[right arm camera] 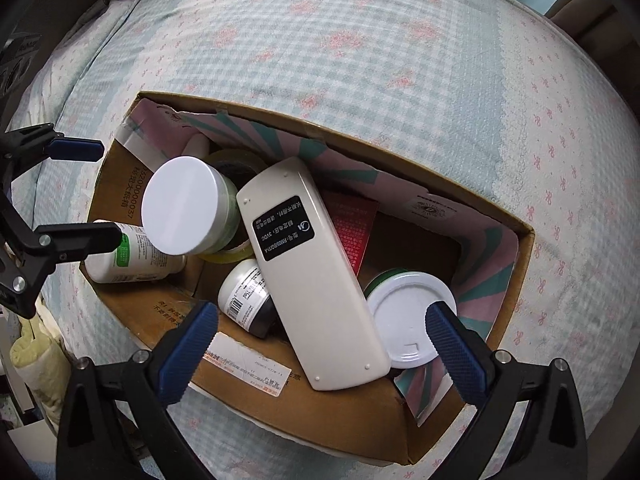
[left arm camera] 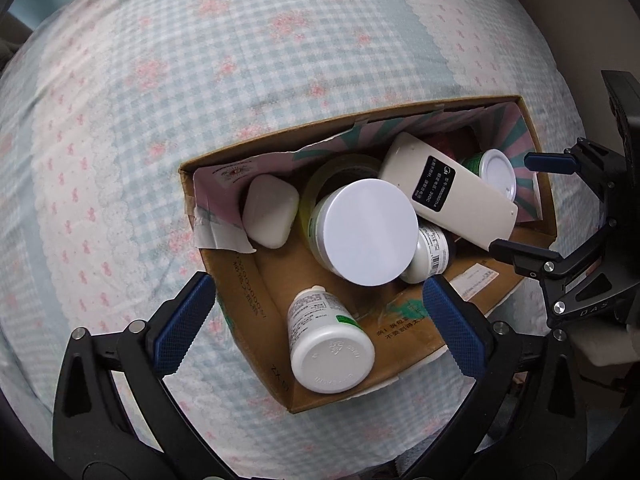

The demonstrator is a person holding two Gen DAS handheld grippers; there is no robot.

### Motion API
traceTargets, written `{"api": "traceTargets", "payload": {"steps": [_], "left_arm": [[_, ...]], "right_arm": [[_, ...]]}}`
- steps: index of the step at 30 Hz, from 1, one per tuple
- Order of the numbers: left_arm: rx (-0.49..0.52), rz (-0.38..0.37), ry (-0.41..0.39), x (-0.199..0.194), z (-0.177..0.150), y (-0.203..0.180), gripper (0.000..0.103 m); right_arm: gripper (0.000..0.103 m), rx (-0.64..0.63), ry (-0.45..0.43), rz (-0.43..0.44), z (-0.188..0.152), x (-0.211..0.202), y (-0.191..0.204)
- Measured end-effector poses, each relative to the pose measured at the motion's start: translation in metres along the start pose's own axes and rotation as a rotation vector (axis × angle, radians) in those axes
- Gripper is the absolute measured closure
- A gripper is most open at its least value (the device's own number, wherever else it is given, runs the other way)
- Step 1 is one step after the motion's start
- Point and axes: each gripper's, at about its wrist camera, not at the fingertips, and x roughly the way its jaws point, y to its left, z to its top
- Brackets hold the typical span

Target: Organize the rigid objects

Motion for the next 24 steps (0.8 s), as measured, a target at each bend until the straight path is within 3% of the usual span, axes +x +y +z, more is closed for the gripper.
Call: {"api": "traceTargets", "payload": {"steps": [13, 18, 24], "left_arm": [[0.013, 0.065, -0.085, -0.043, -0.021, -0.024, 0.000], [-0.048, 0.114, -0.206, -0.091, -0.031, -0.044, 0.000], [-0.105, 0.148, -0.398, -0.190, -0.048, -0.098, 0.000]], "right_arm": [[0.000, -0.005, -0.065, -0.018, -0.023, -0.040, 0.007], [0.000, 0.035, -0.120, 0.001, -0.038, -0.084, 0.005], [0.000, 0.149, -0.278, -0.066, -0.067, -0.190, -0.012]]}}
